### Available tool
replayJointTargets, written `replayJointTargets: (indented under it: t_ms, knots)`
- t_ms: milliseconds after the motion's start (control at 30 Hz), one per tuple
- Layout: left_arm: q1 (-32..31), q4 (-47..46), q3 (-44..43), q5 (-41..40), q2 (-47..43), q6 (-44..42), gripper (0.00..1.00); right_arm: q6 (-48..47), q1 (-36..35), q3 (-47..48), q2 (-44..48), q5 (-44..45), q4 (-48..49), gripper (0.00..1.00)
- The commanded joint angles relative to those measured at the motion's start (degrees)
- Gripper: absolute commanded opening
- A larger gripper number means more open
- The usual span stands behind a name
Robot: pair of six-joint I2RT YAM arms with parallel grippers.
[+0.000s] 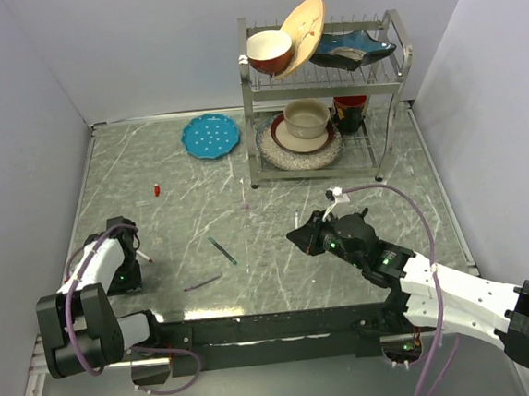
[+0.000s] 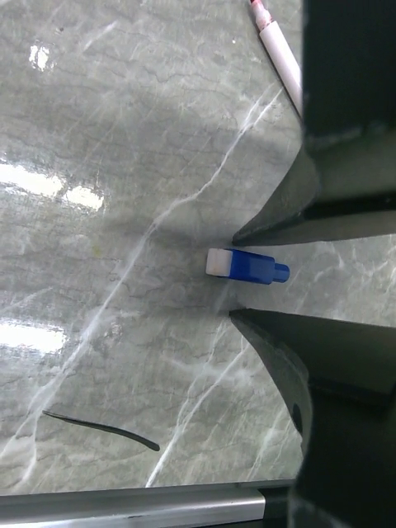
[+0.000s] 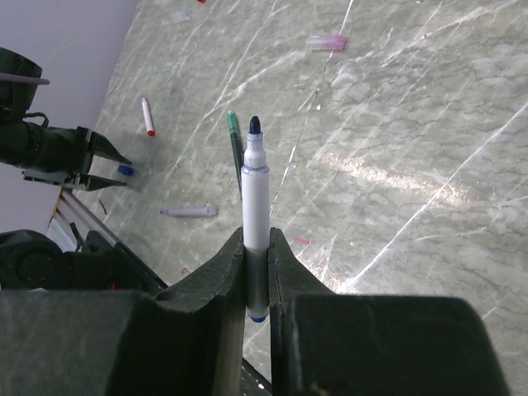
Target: Insert the pens into the pen caps
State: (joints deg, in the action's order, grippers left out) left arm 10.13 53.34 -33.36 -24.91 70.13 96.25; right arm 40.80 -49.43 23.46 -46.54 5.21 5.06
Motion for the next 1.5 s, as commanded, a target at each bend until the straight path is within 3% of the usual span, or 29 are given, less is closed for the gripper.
replayJointTargets:
  t_ms: [0,200,300,500,667,767,900,933,1033,1167,1300,1467]
  knots:
    - [0.68,-3.86,0.76,-1.29,0.62,-0.45,0.38,-0.72,-0.49,2.55,1.02,1.82,1.44,0.00]
    - [1.12,-6.40,2.86,0.12,0.97,-1.50,0.26,-0.63,-0.49,2.38,1.28,1.82,1.36,0.00]
    - [1.21,-8.77,3.48,1.70,2.20,-3.08,0.03,-0.63,-0.49,2.46,1.19,1.82,1.27,0.00]
    - [1.29,-7.99,1.03,2.76,-0.33,-7.64,0.01,-0.19,-0.32,3.95,0.14,-1.69,1.88,0.00]
    - [-1.25,-9.74,-2.93,4.86,-9.55,-19.85,0.01,-3.61,-0.32,5.54,-0.04,-9.05,1.09,0.00]
    - [-5.81,-19.39,-2.32,12.05,-16.41,-29.86,0.01,-8.09,-0.23,6.42,0.14,-13.20,1.27,0.00]
    - [-13.71,-41.40,2.06,26.11,-25.01,-38.83,0.01,-12.05,-0.32,6.25,0.14,-22.59,3.89,0.00]
    - [-14.69,-46.35,4.60,33.10,-26.26,-39.99,0.01,-11.71,-0.40,5.46,-0.04,-24.01,7.99,0.00]
    - [-17.77,-59.78,7.95,40.35,-30.13,-41.58,0.01,-8.99,-0.67,2.47,-2.49,-30.25,18.27,0.00]
    - [-20.32,-70.98,8.40,53.68,-32.77,-42.63,0.01,-6.26,-2.86,2.37,-7.67,-31.93,25.34,0.00]
    - [-24.27,-78.82,8.32,59.78,-33.74,-40.97,0.01,-7.22,-5.85,5.62,-12.59,-31.58,25.62,0.00]
    - [-27.53,-84.18,9.63,61.56,-34.61,-39.39,0.01,-8.54,-9.36,7.30,-13.84,-29.04,26.40,0.00]
